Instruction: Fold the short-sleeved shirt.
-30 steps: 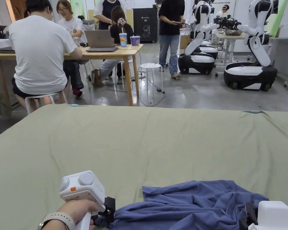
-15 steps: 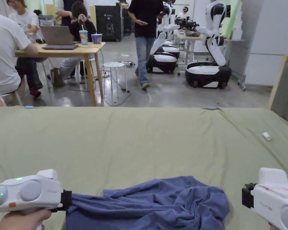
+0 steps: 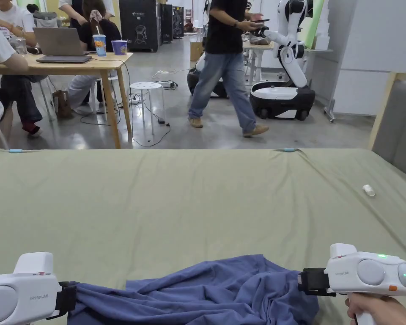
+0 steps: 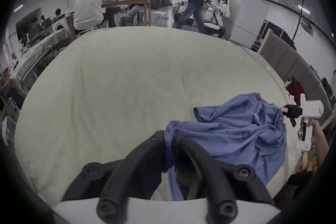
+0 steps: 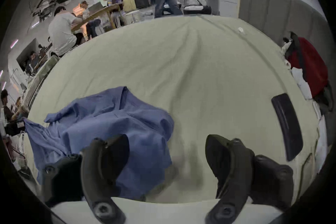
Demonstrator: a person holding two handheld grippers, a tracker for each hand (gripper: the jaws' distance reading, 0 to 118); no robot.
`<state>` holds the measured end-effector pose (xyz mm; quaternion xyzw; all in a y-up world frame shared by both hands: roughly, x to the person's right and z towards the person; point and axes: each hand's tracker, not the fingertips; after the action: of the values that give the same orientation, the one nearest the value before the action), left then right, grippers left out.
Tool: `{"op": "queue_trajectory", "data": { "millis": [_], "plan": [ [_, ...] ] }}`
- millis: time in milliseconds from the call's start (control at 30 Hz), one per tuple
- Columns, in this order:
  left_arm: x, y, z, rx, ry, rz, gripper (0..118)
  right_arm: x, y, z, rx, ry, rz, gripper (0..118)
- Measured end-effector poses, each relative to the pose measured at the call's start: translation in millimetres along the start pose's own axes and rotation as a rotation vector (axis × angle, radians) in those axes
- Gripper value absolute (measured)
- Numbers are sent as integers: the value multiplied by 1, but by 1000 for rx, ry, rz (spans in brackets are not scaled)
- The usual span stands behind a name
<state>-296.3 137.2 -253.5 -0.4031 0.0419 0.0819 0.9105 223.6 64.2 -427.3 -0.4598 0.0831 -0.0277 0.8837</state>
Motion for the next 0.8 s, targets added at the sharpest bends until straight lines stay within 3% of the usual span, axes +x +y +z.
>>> {"op": "queue_trajectory", "data": {
  "millis": [33,100,167,267,667,800],
  "plan": [
    [0,0,-2,-3,3,-3,9,-2,-2,-5,-19,11,-3,69],
    [1,0,-7,-7,14,-11,9,-4,-15,-10,-85,27,0,5],
    [0,0,-14,-10,30,-28,9,-10,-21,-11,-127,47,42,4],
    [-3,-1,-14,17,73,-82,9,-14,-16,14,-58,28,68,4],
    [-16,88,77,362,301,-186,9,-76,59,193,490,-236,362,4],
    [-16,136,115,461,340,-189,9,-84,100,238,624,-293,337,4]
  ]
}}
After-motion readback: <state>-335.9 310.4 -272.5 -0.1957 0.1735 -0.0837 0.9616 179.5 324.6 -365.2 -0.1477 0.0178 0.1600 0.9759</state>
